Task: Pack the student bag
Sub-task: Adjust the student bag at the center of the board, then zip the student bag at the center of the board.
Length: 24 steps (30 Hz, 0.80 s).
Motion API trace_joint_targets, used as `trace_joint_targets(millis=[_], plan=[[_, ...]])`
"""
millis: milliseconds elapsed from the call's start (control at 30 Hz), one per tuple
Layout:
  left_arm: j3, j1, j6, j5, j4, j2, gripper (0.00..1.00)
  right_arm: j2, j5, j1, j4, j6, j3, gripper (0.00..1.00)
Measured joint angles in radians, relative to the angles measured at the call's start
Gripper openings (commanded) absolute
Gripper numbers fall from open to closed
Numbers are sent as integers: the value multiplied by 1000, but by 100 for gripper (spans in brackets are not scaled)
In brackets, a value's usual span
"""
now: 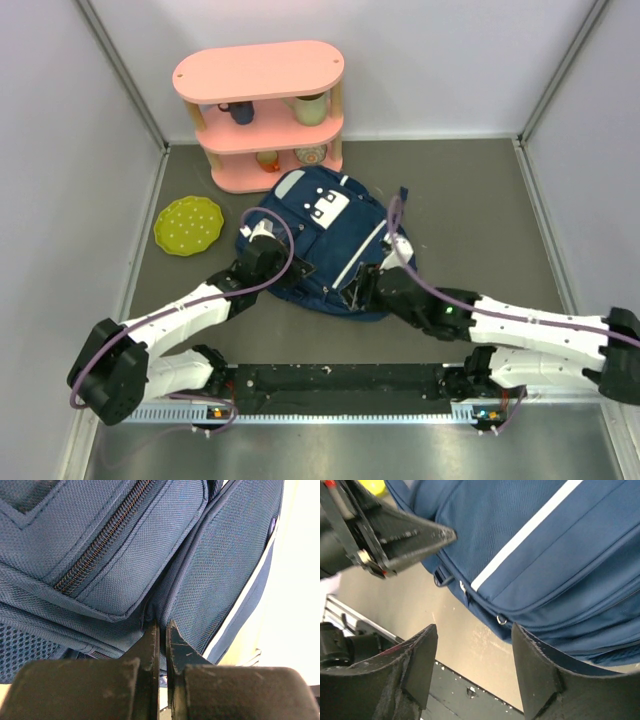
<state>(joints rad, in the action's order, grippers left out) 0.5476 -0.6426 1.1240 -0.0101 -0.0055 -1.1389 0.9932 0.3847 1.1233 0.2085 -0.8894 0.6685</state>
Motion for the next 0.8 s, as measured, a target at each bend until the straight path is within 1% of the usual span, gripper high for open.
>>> trace_joint_targets(millis=[133, 300, 433, 567, 800], plan=[[0, 0, -5, -2, 3, -1, 0, 135, 68, 95, -5, -65, 14, 52], [0, 0, -16, -4, 3, -1, 0, 274, 86, 109, -28, -113, 54, 49], [0, 0, -24, -5, 5, -1, 0, 329, 85, 114, -68, -129, 89, 47], [0, 0, -27, -7, 5, -1, 0, 375, 86, 114, -89, -134, 127, 42], [0, 0, -43, -8, 5, -1, 0, 449, 97, 118, -69, -151, 197, 37]])
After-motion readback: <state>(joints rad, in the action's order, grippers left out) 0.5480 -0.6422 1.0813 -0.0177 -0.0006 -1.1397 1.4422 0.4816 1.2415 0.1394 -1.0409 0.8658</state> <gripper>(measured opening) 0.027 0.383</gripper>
